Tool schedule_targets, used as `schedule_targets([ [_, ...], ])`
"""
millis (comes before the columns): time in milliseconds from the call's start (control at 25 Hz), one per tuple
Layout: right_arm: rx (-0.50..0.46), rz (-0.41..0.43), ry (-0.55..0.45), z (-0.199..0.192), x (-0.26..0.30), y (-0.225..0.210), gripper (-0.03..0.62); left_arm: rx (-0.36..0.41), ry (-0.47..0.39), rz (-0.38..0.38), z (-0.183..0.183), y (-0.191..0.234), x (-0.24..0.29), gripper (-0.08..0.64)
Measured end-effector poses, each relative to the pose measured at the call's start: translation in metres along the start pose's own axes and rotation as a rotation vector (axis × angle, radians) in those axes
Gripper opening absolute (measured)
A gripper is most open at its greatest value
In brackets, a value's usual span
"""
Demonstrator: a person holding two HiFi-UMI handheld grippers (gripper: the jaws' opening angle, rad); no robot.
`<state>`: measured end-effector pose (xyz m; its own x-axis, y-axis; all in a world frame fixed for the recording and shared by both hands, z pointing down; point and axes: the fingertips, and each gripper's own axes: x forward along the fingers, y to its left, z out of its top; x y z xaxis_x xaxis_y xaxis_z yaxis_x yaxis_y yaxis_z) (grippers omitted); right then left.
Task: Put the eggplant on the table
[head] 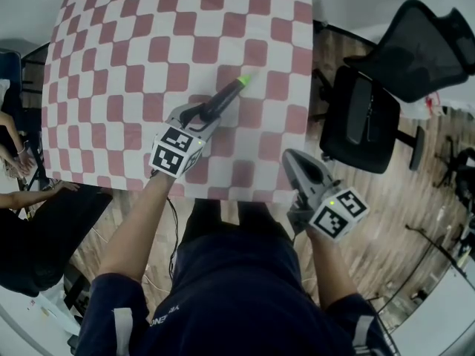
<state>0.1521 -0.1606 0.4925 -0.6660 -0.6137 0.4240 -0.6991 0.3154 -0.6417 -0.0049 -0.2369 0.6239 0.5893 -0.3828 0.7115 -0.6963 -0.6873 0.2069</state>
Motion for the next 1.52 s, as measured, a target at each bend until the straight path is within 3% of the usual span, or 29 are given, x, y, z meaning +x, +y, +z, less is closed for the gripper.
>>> schedule_targets([
  [240,0.013,-0.007,0.007,-0.001,-0.003,-0.008,0.017,0.126,0.13,0.036,-0.017,-0.004,0.016,0.213],
  [640,0.018,-0.008,0.014,-0.003,-0.007,-0.013,0.017,0.204,0.248,0.058,-0.038,-0.006,0.026,0.215],
  [1000,0.014,-0.011,0.005,0.001,-0.01,-0.011,0.017,0.221,0.275,0.046,-0.044,-0.009,0.025,0.239],
  [1280,-0.007,-0.001,-0.021,0.014,-0.009,0.002,0.017,0.204,0.206,0.067,-0.028,-0.01,-0.002,0.244],
  [1520,-0.045,0.017,-0.051,0.029,-0.005,0.021,0.017,0.137,-0.009,0.096,0.017,-0.01,-0.054,0.229],
])
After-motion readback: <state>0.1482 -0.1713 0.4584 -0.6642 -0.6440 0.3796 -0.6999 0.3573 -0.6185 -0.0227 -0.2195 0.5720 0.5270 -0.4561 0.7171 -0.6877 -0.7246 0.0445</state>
